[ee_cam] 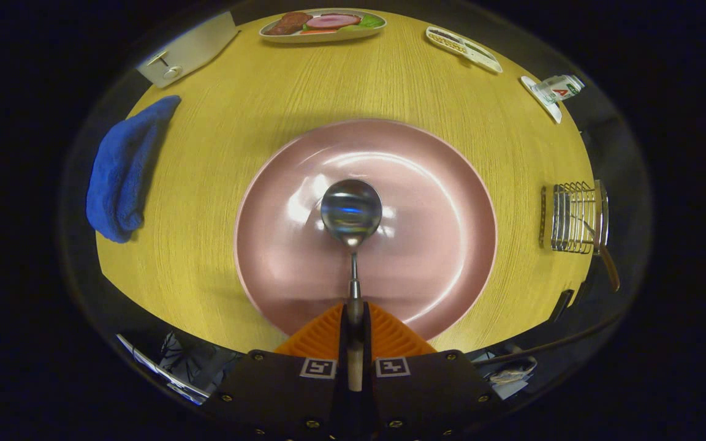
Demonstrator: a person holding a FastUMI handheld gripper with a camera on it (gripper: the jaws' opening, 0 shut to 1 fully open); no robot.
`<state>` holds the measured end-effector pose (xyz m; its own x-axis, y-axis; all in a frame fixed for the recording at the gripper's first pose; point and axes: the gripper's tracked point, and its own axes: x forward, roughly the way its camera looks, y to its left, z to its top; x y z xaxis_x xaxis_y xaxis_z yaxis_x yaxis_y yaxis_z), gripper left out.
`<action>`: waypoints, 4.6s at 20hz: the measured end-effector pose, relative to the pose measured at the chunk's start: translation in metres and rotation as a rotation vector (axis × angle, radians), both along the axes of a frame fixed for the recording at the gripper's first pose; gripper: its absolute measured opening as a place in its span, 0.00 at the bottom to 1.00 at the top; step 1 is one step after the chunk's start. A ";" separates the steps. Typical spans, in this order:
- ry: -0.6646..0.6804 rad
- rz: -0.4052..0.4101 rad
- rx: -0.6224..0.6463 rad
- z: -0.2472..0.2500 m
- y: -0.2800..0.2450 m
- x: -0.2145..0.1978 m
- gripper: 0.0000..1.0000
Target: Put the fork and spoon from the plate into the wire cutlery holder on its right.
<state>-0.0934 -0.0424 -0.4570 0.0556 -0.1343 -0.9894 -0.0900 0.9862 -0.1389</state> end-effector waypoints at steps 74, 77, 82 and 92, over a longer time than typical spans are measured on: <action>-0.094 -0.319 -0.163 0.122 -0.251 0.061 0.59; -0.127 -0.312 -0.155 0.124 -0.247 0.066 0.59; -0.257 -0.313 -0.135 0.134 -0.243 0.082 0.59; -0.863 -0.290 -0.139 0.250 -0.248 0.142 0.59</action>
